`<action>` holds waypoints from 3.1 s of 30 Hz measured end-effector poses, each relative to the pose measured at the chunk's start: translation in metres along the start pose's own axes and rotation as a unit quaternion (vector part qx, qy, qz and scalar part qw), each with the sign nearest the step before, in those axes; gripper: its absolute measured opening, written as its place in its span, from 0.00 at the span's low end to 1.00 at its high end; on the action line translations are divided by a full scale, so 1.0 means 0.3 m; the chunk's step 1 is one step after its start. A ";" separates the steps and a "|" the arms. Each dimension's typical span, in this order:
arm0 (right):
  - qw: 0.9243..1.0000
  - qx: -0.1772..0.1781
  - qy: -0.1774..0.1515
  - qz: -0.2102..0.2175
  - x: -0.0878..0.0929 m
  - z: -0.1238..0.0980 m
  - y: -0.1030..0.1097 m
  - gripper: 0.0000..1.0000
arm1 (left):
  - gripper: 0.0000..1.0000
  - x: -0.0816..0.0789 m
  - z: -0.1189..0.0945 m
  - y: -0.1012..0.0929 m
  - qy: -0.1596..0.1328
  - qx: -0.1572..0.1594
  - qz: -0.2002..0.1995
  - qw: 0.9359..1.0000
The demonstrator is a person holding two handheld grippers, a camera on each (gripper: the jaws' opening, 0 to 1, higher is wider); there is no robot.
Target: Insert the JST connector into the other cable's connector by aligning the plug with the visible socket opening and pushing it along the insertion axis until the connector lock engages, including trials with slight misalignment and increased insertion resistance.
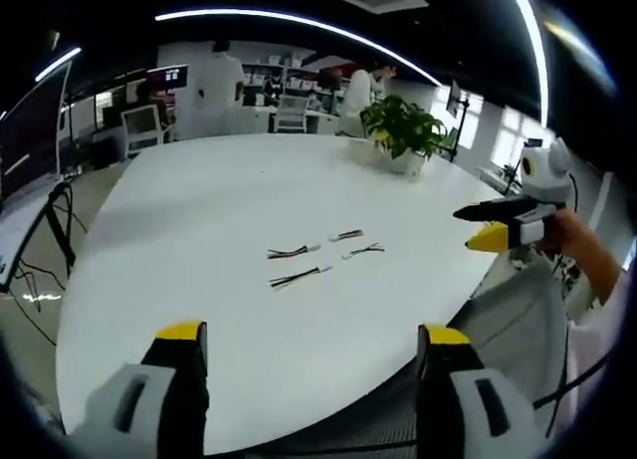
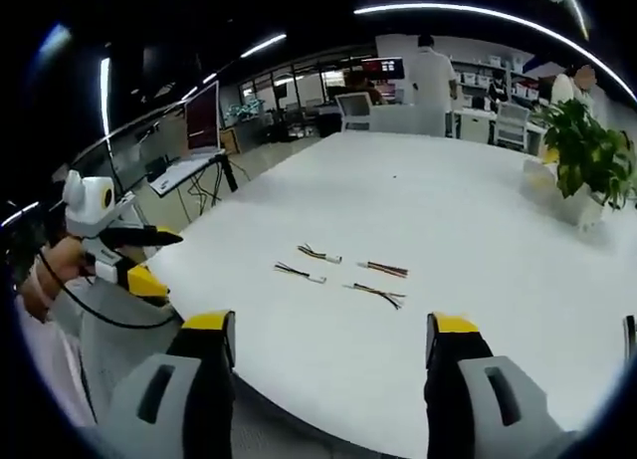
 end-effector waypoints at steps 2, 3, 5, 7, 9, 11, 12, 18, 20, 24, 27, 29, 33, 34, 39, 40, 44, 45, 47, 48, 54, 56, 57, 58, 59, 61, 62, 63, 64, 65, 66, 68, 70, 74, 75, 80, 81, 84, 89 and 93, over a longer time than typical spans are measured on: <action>1.000 0.002 0.001 -0.002 -0.001 0.002 0.000 0.78 | 0.85 0.001 -0.001 -0.004 0.004 -0.001 0.007 1.000; 1.000 0.000 0.003 0.001 0.001 0.003 0.001 0.78 | 0.85 0.002 -0.003 -0.004 0.006 -0.004 0.015 1.000; 1.000 -0.003 0.005 0.007 0.007 0.004 0.006 0.77 | 0.86 0.009 -0.005 -0.003 0.012 -0.008 0.029 0.999; 1.000 -0.004 0.009 0.006 0.013 0.004 0.009 0.77 | 0.87 0.015 -0.006 0.001 0.017 -0.011 0.034 0.999; 1.000 -0.003 0.012 0.003 0.018 0.004 0.011 0.77 | 0.87 0.022 -0.005 0.001 0.021 -0.010 0.034 0.999; 1.000 -0.003 0.013 0.003 0.020 0.002 0.012 0.77 | 0.87 0.026 -0.005 -0.002 0.021 -0.005 0.029 0.999; 1.000 -0.003 0.011 0.004 0.020 0.001 0.011 0.77 | 0.87 0.029 -0.004 -0.005 0.022 -0.003 0.026 0.999; 1.000 -0.002 0.013 0.015 0.023 -0.008 0.008 0.73 | 0.87 0.044 -0.003 -0.001 0.032 -0.011 0.029 0.999; 1.000 -0.002 0.010 0.016 0.019 -0.013 0.010 0.72 | 0.86 0.043 -0.004 -0.002 0.029 -0.010 0.027 0.999; 1.000 0.004 -0.006 -0.007 0.004 -0.023 0.013 0.70 | 0.85 0.041 -0.006 0.003 0.026 -0.009 -0.004 1.000; 1.000 0.005 -0.006 -0.008 0.000 -0.034 0.018 0.70 | 0.85 0.032 -0.011 -0.002 0.020 -0.008 0.004 1.000; 1.000 0.007 -0.003 -0.005 0.001 -0.040 0.017 0.69 | 0.86 0.029 -0.014 -0.010 0.021 -0.008 0.011 1.000; 1.000 0.017 -0.009 -0.003 -0.011 -0.061 0.007 0.69 | 0.86 0.021 -0.015 -0.030 0.023 0.001 0.021 1.000; 1.000 0.019 -0.010 -0.004 -0.015 -0.066 0.004 0.69 | 0.86 0.021 -0.015 -0.034 0.024 0.002 0.023 0.999; 1.000 0.027 -0.014 -0.007 -0.028 -0.095 -0.007 0.69 | 0.86 0.014 -0.019 -0.054 0.029 0.007 0.035 0.999; 0.999 0.030 -0.015 -0.007 -0.031 -0.102 -0.011 0.68 | 0.86 0.010 -0.022 -0.060 0.030 0.009 0.038 0.999; 0.999 0.033 -0.012 -0.012 -0.039 -0.120 -0.016 0.66 | 0.85 -0.002 -0.029 -0.067 0.032 0.009 0.052 0.998; 0.999 0.031 -0.011 -0.018 -0.041 -0.125 -0.013 0.65 | 0.86 -0.006 -0.032 -0.067 0.031 0.010 0.055 0.998; 0.999 0.028 -0.019 -0.030 -0.058 -0.137 -0.009 0.64 | 0.85 -0.011 -0.036 -0.068 0.031 0.010 0.056 0.998; 0.999 0.027 -0.023 -0.033 -0.064 -0.141 -0.008 0.64 | 0.85 -0.014 -0.039 -0.069 0.030 0.010 0.057 0.998; 0.998 0.044 -0.022 -0.042 -0.076 -0.158 -0.024 0.64 | 0.85 -0.020 -0.046 -0.083 0.028 0.018 0.068 0.997; 0.998 0.042 -0.022 -0.045 -0.081 -0.161 -0.019 0.64 | 0.85 -0.018 -0.049 -0.085 0.027 0.019 0.068 0.997; 0.998 0.042 -0.023 -0.047 -0.085 -0.162 -0.016 0.64 | 0.85 -0.017 -0.051 -0.086 0.026 0.020 0.069 0.997; 0.998 0.039 -0.025 -0.051 -0.091 -0.163 -0.012 0.63 | 0.85 -0.016 -0.055 -0.088 0.025 0.019 0.069 0.997; 0.998 0.037 -0.026 -0.053 -0.095 -0.162 -0.009 0.63 | 0.85 -0.016 -0.058 -0.087 0.023 0.016 0.068 0.997; 0.997 0.033 -0.028 -0.059 -0.102 -0.160 -0.008 0.63 | 0.85 -0.012 -0.065 -0.089 0.021 0.014 0.067 0.997; 0.997 0.032 -0.028 -0.062 -0.104 -0.158 -0.009 0.63 | 0.85 -0.010 -0.066 -0.090 0.020 0.014 0.066 0.998; 0.997 0.035 -0.030 -0.062 -0.105 -0.157 -0.014 0.63 | 0.85 -0.007 -0.068 -0.091 0.019 0.014 0.063 0.998; 0.997 0.036 -0.031 -0.064 -0.105 -0.155 -0.021 0.63 | 0.85 -0.004 -0.067 -0.091 0.019 0.013 0.061 0.998; 0.997 0.035 -0.031 -0.064 -0.104 -0.154 -0.025 0.63 | 0.85 -0.001 -0.067 -0.089 0.020 0.011 0.059 0.998; 0.997 0.033 -0.031 -0.065 -0.101 -0.152 -0.029 0.62 | 0.85 0.004 -0.066 -0.085 0.025 0.004 0.052 0.998; 0.998 0.025 -0.023 -0.062 -0.093 -0.149 -0.038 0.60 | 0.86 0.007 -0.067 -0.078 0.031 -0.007 0.040 0.999; 0.998 0.020 -0.025 -0.060 -0.093 -0.150 -0.045 0.58 | 0.86 0.001 -0.066 -0.081 0.029 -0.004 0.043 0.999; 0.996 0.018 -0.045 -0.078 -0.109 -0.147 -0.065 0.57 | 0.86 -0.016 -0.051 -0.089 0.032 -0.007 0.047 0.998; 0.996 0.017 -0.046 -0.080 -0.112 -0.144 -0.069 0.57 | 0.86 -0.020 -0.045 -0.093 0.033 -0.008 0.048 0.998; 0.996 0.006 -0.038 -0.077 -0.122 -0.115 -0.087 0.56 | 0.86 -0.049 -0.013 -0.124 0.034 0.000 0.052 0.998; 0.996 0.006 -0.038 -0.078 -0.126 -0.112 -0.091 0.56 | 0.86 -0.054 -0.010 -0.127 0.035 0.001 0.053 0.998; 0.996 0.004 -0.042 -0.077 -0.147 -0.101 -0.106 0.56 | 0.86 -0.086 0.004 -0.128 0.033 0.002 0.058 0.998; 0.995 0.003 -0.049 -0.088 -0.183 -0.089 -0.127 0.55 | 0.85 -0.138 0.017 -0.122 0.023 0.001 0.065 0.998; 0.994 -0.001 -0.045 -0.104 -0.207 -0.063 -0.147 0.56 | 0.85 -0.178 0.040 -0.126 0.014 0.006 0.083 0.996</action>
Point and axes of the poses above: the point that each gripper's makers call its tool centre point, and the gripper's own axes: z roughly forward along the fingers, y roughly to its left, x roughly out of its underside, the point moved 2 cm from there along -z, roughly backward along the fingers, and after that the axes turned 14 degrees about -z, right-handed, at the moved point
